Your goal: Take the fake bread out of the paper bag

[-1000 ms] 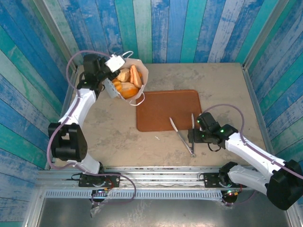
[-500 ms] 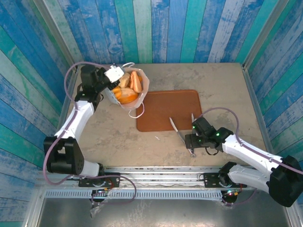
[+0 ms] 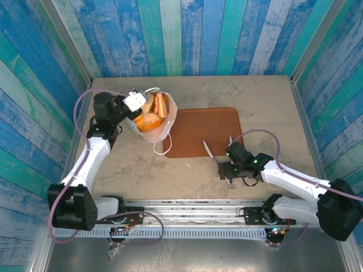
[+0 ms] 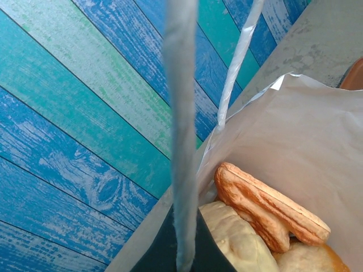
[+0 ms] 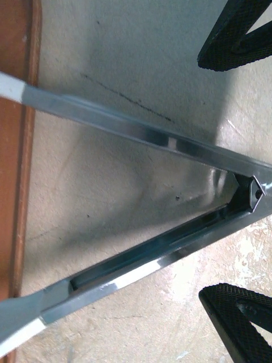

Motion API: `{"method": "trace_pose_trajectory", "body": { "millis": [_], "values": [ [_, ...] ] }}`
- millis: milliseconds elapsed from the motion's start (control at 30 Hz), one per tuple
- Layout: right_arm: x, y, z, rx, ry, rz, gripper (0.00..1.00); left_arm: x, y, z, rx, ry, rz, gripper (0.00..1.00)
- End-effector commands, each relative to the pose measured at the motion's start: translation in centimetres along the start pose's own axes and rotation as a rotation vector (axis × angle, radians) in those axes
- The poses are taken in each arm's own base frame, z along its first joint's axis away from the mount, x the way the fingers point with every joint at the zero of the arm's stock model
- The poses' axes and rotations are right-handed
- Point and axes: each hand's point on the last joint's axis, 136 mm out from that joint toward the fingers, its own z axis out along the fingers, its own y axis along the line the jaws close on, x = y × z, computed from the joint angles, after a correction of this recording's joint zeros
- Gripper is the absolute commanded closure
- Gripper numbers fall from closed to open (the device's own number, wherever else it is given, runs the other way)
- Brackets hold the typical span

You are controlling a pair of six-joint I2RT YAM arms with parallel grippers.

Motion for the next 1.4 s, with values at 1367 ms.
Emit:
{"method": "trace_pose_trajectory", "body": {
  "millis": [1367],
  "values": [
    [3.2,-0.6,3.7,0.079,0.064,0.021,0.10,-4.3,1.1,-1.5,-0.051,-0.154,-0.007,1.00]
  ]
}}
